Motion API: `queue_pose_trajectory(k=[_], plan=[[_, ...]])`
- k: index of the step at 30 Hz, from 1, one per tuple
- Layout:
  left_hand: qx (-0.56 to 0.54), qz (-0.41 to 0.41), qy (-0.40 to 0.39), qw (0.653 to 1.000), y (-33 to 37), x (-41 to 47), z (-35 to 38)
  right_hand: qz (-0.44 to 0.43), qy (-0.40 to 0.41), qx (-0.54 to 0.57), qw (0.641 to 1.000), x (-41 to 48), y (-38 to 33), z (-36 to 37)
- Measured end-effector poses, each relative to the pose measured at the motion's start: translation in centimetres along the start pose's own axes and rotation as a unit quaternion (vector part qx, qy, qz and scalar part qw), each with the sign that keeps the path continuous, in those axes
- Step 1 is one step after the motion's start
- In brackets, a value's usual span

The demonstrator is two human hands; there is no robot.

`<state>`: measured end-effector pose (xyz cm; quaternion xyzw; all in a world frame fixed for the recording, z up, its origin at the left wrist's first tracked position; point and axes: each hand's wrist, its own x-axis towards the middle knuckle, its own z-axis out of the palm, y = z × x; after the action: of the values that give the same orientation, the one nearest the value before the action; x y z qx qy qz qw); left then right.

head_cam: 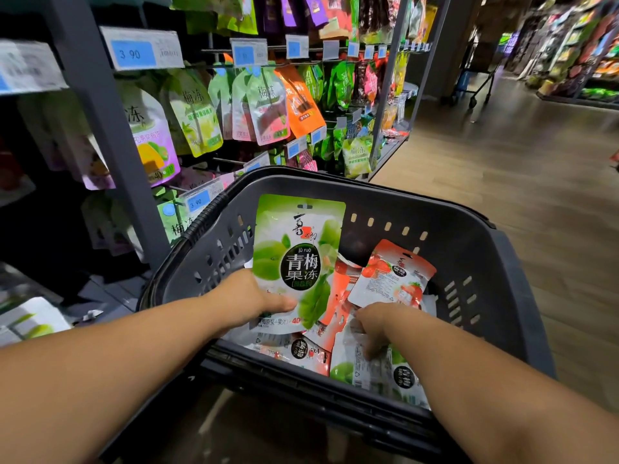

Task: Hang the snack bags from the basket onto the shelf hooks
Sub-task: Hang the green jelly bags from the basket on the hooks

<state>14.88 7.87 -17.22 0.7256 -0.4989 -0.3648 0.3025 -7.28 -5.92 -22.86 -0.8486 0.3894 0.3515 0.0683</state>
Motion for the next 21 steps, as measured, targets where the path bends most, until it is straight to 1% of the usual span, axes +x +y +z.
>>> queue_pose_trajectory(k=[4,9,14,19,21], plan=[[0.0,-0.005,0.012,1.0,-0.4,0.5,-0.3,0.005,-0.029,0.04,0.999,0.1,0.3,-0.1],[-0.029,-0.01,0.015,0.999,-0.5,0.4,-0.4,-0.017,-0.02,0.109,0.994,-0.7,0.6,-1.4],[-0.051,-0.017,0.043,0.998,0.4,0.2,-0.4,-0.022,0.039,0.177,0.983,-1.3,2.1,-3.2],[-0.053,-0.022,0.111,0.992,0.8,0.5,-0.6,-0.002,0.108,0.231,0.967,-2.0,3.9,-4.7],[-0.051,-0.031,0.126,0.99,0.8,0.7,-0.8,0.012,0.145,0.265,0.953,-2.1,4.5,-5.2]])
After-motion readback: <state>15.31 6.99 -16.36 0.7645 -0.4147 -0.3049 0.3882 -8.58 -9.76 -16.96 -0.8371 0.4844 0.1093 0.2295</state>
